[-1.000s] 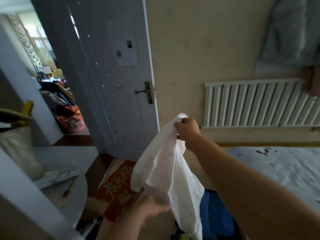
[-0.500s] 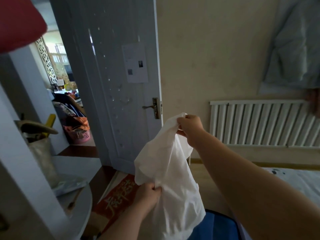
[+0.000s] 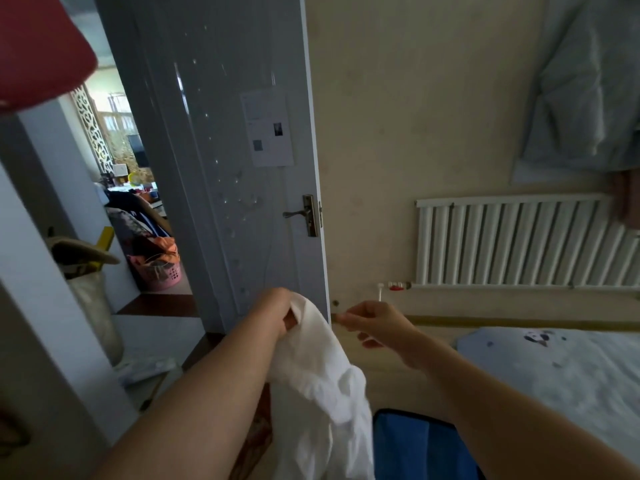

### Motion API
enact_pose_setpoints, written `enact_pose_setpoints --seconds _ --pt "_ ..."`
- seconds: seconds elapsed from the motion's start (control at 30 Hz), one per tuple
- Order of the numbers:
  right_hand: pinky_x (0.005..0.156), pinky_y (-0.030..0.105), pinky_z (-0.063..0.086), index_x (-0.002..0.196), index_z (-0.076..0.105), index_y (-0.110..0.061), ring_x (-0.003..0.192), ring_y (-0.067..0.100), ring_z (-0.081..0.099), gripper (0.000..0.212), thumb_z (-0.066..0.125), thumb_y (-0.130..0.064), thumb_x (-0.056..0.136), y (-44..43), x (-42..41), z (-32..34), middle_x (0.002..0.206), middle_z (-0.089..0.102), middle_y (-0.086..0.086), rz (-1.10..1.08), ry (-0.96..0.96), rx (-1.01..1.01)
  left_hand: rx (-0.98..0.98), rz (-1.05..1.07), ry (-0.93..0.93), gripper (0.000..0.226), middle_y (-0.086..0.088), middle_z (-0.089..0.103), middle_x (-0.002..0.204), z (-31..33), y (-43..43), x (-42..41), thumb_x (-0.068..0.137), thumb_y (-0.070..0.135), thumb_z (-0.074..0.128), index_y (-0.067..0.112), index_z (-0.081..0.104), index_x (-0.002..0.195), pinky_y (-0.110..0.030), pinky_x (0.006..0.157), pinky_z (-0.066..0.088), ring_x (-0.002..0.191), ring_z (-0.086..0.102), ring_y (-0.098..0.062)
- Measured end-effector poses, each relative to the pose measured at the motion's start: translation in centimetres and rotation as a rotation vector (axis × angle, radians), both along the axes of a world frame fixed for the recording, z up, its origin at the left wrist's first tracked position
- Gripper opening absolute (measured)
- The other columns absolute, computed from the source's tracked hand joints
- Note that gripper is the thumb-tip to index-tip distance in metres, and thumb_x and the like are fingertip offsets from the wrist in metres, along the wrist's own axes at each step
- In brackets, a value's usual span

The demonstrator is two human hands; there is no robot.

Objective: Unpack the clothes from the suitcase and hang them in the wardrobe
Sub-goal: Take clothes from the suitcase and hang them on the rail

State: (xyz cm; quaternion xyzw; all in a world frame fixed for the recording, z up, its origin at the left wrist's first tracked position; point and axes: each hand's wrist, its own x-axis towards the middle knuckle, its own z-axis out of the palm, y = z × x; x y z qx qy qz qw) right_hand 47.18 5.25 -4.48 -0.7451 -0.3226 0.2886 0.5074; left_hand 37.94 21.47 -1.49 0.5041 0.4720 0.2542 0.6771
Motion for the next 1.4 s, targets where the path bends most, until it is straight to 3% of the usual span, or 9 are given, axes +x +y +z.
enact_pose_setpoints --seconds 0.13,0.23,0.37,0.43,0.57,0.73,0.87,1.1,1.4 --pt "0.082 0.025 0.051 0.108 0.053 -0.021 0.089 0.011 0.056 0.065 0.088 -0.038 0.056 -1.1 -1.2 1.1 0.099 0.058 -0.004 0.214 -0.203 -0.136 0.022 0.017 0.008 0.024 -0.011 0.047 0.074 1.3 -0.2 0.3 0.096 0.001 0.041 0.005 0.047 0.073 -0.036 0.076 0.046 0.07 0.051 -0.023" --pt "0.096 0.031 0.046 0.124 0.041 -0.022 0.106 0.013 0.05 0.09 0.089 -0.045 0.051 -2.2 -2.1 0.6 0.116 0.05 -0.006 0.283 -0.589 -0.312 0.047 0.027 0.003 0.021 -0.012 0.051 0.08 2.0 -0.8 0.4 0.096 0.001 0.04 0.005 0.047 0.077 -0.033 0.067 0.049 0.075 0.055 -0.023" --pt "0.102 0.037 0.041 0.125 0.043 -0.027 0.117 0.017 0.044 0.063 0.076 -0.035 0.072 -2.8 -2.1 -1.1 0.126 0.046 -0.004 0.269 -0.82 -0.34 0.047 0.058 -0.056 0.027 -0.014 0.051 0.075 3.6 -2.5 -0.2 0.095 -0.002 0.045 -0.003 0.054 0.119 -0.04 0.076 0.049 0.07 0.056 -0.03" --pt "0.094 0.034 0.045 0.119 0.053 -0.022 0.113 0.023 0.052 0.034 0.059 -0.019 0.085 -2.9 -1.6 -0.7 0.122 0.055 0.003 0.199 -0.813 -0.268 0.06 0.076 -0.083 0.029 -0.014 0.051 0.074 4.6 -3.3 -0.8 0.095 -0.001 0.046 -0.002 0.053 0.123 -0.04 0.065 0.053 0.074 0.059 -0.031" --pt "0.076 0.031 0.043 0.114 0.052 -0.01 0.102 0.031 0.058 0.026 0.043 -0.01 0.09 -2.6 -0.7 1.5 0.113 0.063 0.014 0.113 -0.667 -0.145 0.09 0.12 -0.073 0.02 -0.013 0.059 0.076 4.9 -4.2 -2.5 0.094 0.006 0.05 0.003 0.058 0.112 -0.035 0.053 0.053 0.066 0.058 -0.024" --pt "0.073 0.03 0.039 0.109 0.056 -0.01 0.099 0.031 0.058 0.023 0.04 -0.016 0.093 -1.4 -0.6 4.3 0.108 0.063 0.014 -0.002 -0.509 0.026 0.17 -0.106 0.18 0.036 -0.002 0.066 0.1 4.4 -7.3 -5.4 0.086 0.051 0.06 0.017 0.061 0.098 -0.037 0.083 0.046 0.094 0.062 -0.018" --pt "0.068 0.026 0.038 0.105 0.062 -0.012 0.09 0.028 0.059 0.024 0.042 -0.013 0.091 -0.9 -2.2 5.3 0.097 0.065 0.01 0.112 -0.547 0.058 0.152 -0.219 0.248 0.053 0.003 0.064 0.11 4.0 -9.5 -8.0 0.077 0.064 0.062 0.021 0.062 0.107 -0.041 0.087 0.045 0.105 0.061 -0.018" --pt "0.051 0.018 0.034 0.091 0.069 -0.013 0.073 0.016 0.056 0.018 0.053 -0.018 0.089 -1.3 -4.1 6.5 0.079 0.061 0.0 0.193 -0.522 0.156 0.198 -0.265 0.34 0.031 0.003 0.069 0.111 2.6 -13.2 -10.1 0.078 0.046 0.072 0.024 0.066 0.1 -0.046 0.099 0.047 0.104 0.063 -0.016" --pt "0.065 0.018 0.041 0.1 0.071 -0.017 0.08 0.009 0.054 0.018 0.063 -0.022 0.084 -3.4 -3.6 6.8 0.085 0.062 -0.006 0.29 -0.478 0.134 0.522 -0.013 0.426 0.012 -0.012 0.067 0.086 1.0 -14.7 -8.9 0.084 0.019 0.056 0.012 0.065 0.079 -0.046 0.083 0.057 0.086 0.066 -0.029"
